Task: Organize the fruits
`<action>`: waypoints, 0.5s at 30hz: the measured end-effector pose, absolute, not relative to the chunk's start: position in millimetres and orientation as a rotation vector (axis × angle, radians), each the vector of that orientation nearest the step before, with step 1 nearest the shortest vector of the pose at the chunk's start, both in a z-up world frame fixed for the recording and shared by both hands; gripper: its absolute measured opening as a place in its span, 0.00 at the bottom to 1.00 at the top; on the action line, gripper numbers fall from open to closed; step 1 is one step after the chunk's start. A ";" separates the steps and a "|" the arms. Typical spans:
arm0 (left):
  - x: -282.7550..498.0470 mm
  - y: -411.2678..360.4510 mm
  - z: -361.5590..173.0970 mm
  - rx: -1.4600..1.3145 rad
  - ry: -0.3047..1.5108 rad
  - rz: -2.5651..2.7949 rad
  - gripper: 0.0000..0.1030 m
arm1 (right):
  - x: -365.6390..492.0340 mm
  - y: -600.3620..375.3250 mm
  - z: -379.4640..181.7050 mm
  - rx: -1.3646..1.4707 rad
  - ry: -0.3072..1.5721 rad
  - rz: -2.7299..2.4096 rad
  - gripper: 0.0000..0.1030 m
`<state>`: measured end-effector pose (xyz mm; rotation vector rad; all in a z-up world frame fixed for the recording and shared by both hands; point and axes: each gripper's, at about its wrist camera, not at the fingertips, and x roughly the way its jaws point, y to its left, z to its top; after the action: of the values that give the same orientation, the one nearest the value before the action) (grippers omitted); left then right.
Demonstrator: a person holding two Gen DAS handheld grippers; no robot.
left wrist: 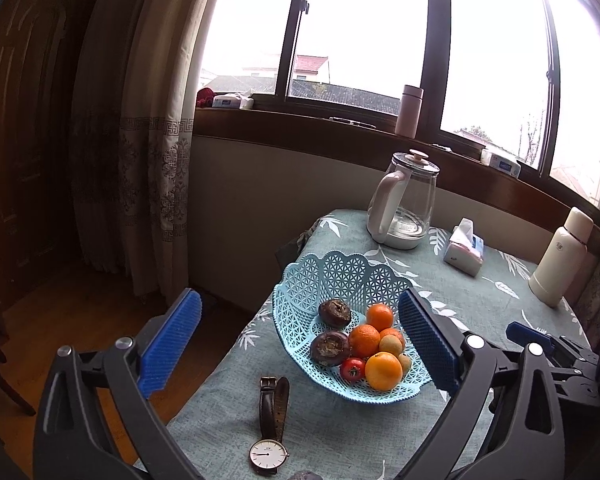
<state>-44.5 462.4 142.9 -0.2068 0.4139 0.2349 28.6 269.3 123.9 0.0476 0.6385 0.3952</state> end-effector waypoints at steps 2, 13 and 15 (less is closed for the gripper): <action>-45.4 458.3 144.1 -0.190 0.412 0.234 0.97 | 23.2 268.6 126.7 0.030 0.622 0.373 0.92; -46.7 445.7 147.4 -0.118 0.404 0.232 0.97 | 5.6 265.7 136.3 -0.051 0.586 0.279 0.95; -46.6 443.9 147.4 -0.101 0.403 0.239 0.97 | 3.5 265.9 136.2 -0.067 0.586 0.264 0.95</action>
<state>-46.6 443.9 147.4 -0.1014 0.4034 0.2393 3.5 265.9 136.2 -0.0665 0.5861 0.2638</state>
